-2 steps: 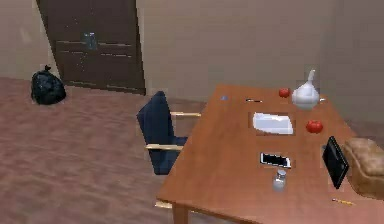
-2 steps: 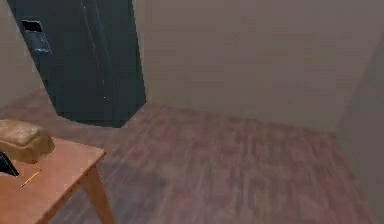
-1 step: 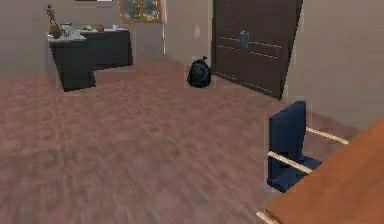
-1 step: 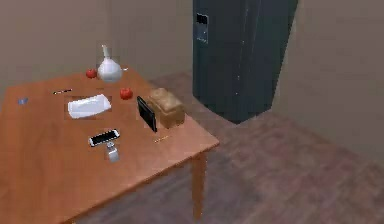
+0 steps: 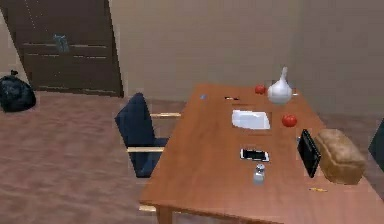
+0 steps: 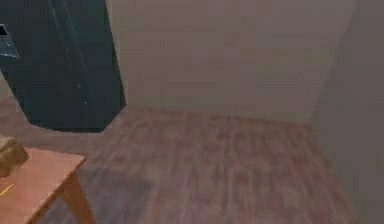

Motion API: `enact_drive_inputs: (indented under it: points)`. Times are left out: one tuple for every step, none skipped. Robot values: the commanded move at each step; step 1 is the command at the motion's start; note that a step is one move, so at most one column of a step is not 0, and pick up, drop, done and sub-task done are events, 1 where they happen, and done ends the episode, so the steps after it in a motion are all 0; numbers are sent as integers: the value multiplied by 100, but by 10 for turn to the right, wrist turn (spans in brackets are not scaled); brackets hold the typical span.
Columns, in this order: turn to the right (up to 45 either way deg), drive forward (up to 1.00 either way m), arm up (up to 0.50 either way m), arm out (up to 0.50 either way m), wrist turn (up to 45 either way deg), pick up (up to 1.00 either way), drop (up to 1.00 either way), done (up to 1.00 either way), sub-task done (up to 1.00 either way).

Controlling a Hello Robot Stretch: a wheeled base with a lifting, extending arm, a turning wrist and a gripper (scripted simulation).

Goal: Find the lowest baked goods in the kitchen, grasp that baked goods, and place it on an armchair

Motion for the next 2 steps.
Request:
enact_drive_inputs:
  points:
    - [450, 0, 0, 0, 0, 0, 0, 0, 0]
    - [270, 0, 0, 0, 0, 0, 0, 0, 0]
